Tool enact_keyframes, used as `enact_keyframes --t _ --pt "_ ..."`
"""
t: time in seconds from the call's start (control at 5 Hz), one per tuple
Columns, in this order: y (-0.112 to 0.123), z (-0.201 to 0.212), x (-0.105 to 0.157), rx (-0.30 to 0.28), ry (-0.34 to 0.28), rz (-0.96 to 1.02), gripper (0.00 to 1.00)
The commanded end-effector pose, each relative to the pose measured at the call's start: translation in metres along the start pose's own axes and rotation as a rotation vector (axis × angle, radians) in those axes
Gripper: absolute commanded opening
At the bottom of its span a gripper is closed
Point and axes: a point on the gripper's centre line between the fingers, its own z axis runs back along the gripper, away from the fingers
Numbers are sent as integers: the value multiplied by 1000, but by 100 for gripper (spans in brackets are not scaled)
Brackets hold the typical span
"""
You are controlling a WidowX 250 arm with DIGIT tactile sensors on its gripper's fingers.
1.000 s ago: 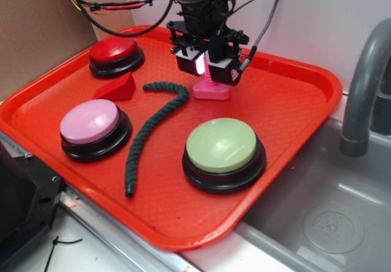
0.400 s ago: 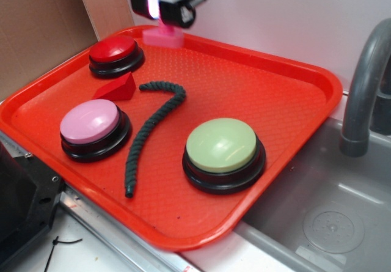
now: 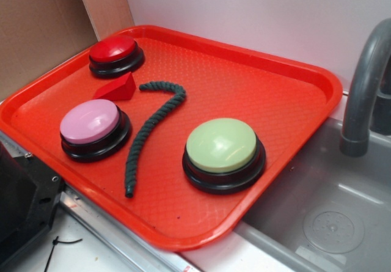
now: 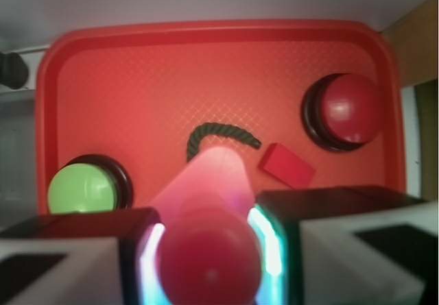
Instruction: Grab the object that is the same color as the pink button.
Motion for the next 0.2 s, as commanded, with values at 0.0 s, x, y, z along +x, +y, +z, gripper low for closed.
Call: enact_keyframes --t 0.0 --pt "1 14 2 59 -71 44 0"
